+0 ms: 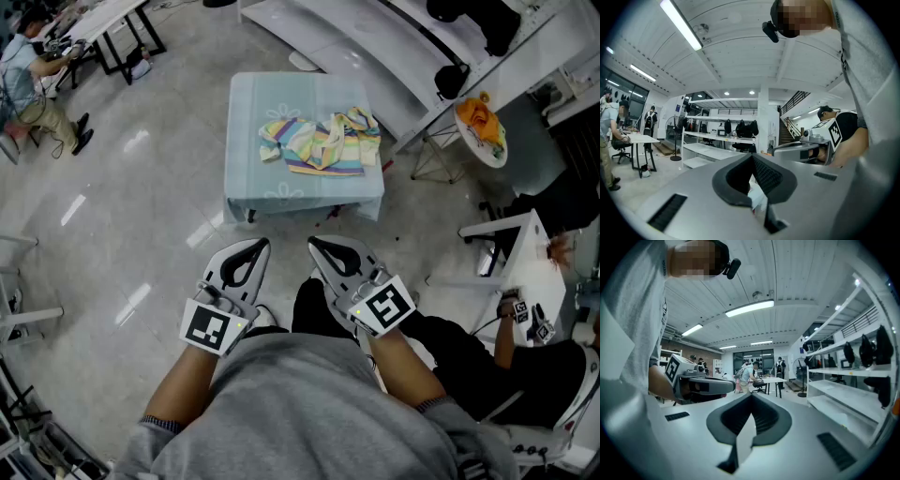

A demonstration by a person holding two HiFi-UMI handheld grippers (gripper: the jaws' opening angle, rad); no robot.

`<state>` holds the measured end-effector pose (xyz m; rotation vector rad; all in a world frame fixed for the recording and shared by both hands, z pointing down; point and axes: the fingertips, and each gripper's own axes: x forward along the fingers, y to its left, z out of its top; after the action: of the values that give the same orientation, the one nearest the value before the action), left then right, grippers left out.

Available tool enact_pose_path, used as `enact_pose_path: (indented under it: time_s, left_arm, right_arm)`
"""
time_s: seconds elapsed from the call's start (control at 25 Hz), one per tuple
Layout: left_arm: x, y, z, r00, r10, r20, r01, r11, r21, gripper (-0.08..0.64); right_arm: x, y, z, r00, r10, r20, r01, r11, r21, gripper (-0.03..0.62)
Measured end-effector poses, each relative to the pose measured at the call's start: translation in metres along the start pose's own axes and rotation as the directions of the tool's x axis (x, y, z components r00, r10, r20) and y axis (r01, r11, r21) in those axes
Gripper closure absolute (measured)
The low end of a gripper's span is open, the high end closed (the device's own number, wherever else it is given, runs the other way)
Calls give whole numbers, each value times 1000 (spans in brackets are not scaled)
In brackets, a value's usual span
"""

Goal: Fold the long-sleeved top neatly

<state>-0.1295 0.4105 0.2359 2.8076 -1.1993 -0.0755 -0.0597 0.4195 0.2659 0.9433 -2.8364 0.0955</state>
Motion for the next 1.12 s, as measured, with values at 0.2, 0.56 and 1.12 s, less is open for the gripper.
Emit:
enact_pose_path:
  time_s: [0.2,0.56,1.12]
  left_arm:
    - [-22,-18,14,1000,-4,26,2,999,51,545]
    - [-34,-39,20,998,-22,56,18,997,70,545]
    - [-40,-62,6,996,-86,14,85,994,75,493]
  right_arm:
    - [-16,23,19,997,-56,48,57,998,-16,595]
    - [-55,30,31,980,-177,89,178,984,-3,589]
    - [-72,41,13,981,-186,52,186,982,15,491]
